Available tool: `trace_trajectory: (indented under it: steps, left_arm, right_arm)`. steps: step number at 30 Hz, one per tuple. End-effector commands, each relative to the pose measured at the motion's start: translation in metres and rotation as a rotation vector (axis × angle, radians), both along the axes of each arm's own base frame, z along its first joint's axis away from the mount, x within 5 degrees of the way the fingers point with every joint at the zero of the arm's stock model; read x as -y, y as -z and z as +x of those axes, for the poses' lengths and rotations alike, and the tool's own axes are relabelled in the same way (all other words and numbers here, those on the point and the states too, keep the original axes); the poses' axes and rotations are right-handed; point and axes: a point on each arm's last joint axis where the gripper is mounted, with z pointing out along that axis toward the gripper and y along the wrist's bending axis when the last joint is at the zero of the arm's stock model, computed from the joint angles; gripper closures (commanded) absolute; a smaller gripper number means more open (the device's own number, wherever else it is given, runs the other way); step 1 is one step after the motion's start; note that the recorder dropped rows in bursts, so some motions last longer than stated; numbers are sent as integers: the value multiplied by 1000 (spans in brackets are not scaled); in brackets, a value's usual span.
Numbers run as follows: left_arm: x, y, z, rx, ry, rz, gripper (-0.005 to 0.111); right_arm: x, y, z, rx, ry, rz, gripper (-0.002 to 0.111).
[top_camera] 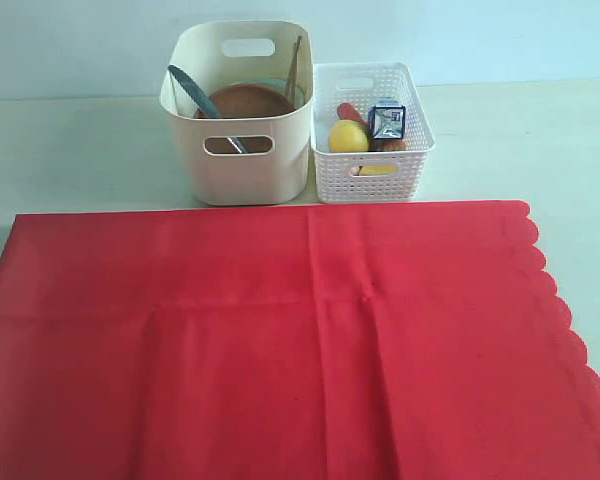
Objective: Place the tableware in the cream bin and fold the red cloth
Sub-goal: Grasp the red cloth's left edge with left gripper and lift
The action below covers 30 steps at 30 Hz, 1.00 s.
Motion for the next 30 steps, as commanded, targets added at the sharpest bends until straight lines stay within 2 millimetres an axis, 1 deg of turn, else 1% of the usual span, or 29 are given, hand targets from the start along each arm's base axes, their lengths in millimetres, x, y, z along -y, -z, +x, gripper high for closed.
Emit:
trace_trajectory:
  steps: [1,3,6,8,9,10,12,15,18,20,22,26,30]
  left_arm:
    - [4,13,32,-291,0,0,104]
    - [5,30,53,-436,-7,24,104]
    - [6,48,70,-541,-16,38,104]
    - [6,62,80,-613,-25,43,98]
    - [7,71,86,-642,-30,49,84]
    - [7,75,90,-659,-33,52,77]
    - [7,81,99,-675,-37,57,58]
    - [9,89,113,-728,-32,78,38]
    - [10,99,126,-786,-18,123,24]
    - [11,106,134,-818,-17,127,19]
    - [11,115,139,-851,-15,137,18]
    - [12,129,147,-906,-6,162,18]
    - [12,135,151,-930,-5,164,20]
  right_arm:
    - [0,-1,0,26,4,-11,108]
    - [0,-1,0,26,4,-11,108]
    - [0,-1,0,26,4,-11,108]
    - [0,-1,0,26,4,-11,108]
    - [0,-1,0,26,4,-11,108]
    - [0,-1,0,26,4,-11,108]
    - [0,-1,0,26,4,-11,108]
    - [0,-1,0,26,4,-11,108]
    - [0,-1,0,26,4,-11,108]
    - [0,-1,0,26,4,-11,108]
    - [0,-1,0,26,4,-11,108]
    - [0,-1,0,26,4,-9,108]
    - [0,-1,0,26,4,-9,108]
